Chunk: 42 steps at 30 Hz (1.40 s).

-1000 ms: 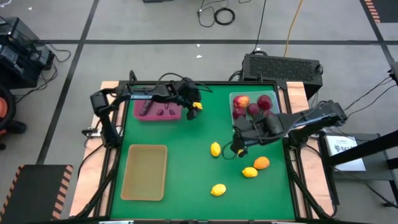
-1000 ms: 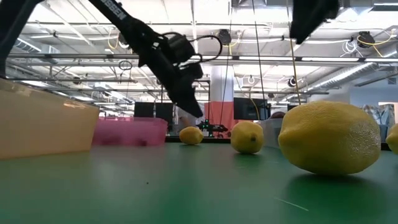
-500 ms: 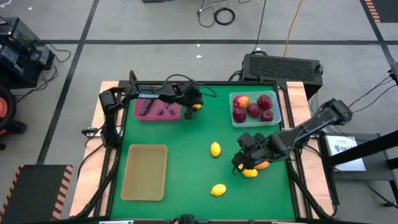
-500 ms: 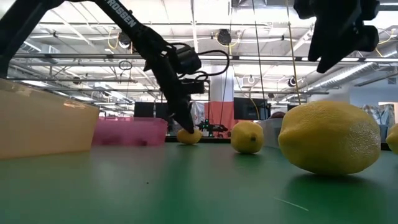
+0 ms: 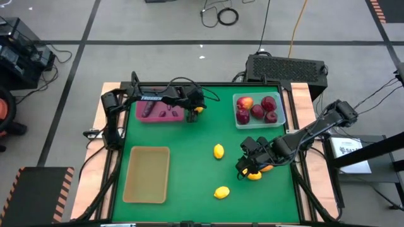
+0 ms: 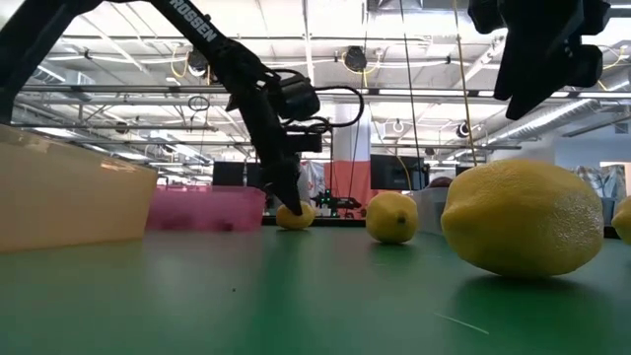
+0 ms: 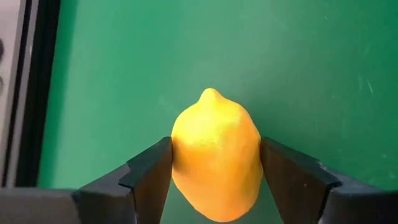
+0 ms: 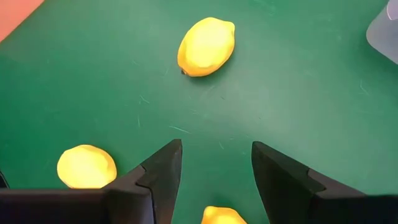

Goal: Sort produce into baskets
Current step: Put the lemon into the green bin

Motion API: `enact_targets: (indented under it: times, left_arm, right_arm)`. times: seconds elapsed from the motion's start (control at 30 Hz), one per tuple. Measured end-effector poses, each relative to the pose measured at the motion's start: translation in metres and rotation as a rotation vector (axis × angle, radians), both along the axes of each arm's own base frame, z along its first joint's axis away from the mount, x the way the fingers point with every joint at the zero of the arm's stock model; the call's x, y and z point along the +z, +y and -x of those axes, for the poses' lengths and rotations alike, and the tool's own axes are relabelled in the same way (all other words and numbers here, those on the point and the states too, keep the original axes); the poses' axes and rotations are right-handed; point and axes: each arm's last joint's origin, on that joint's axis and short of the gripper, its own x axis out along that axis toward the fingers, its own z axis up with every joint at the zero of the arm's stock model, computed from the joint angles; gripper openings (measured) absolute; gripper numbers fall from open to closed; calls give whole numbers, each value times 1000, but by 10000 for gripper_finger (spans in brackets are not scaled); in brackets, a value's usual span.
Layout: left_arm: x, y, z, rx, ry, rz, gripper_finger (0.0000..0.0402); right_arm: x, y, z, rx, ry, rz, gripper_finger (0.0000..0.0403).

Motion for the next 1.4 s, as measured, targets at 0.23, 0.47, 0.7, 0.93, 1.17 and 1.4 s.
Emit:
enact_targets:
  times: [0.23, 0.47, 0.7, 0.93, 1.17, 1.4]
  left_arm:
    - [-2, -16, -5, 27, -23, 120, 242]
    - [-3, -47, -16, -70, -23, 158, 242]
    - [-4, -83, -26, -149, -23, 189, 242]
    - [-4, -114, -33, -211, -38, 200, 242]
    - [-4, -133, -35, -258, -32, 198, 242]
    - [-4, -138, -36, -245, -30, 204, 242]
  right_arm:
    - [0, 0, 0, 4, 1, 3, 185]
    - [0, 0, 0, 8, 1, 7, 185]
    - [0, 0, 0, 8, -1, 12, 185]
    - [0, -4, -2, 3, -1, 18, 185]
    - [0, -5, -3, 1, 0, 20, 185]
    - [0, -5, -3, 4, 0, 21, 185]
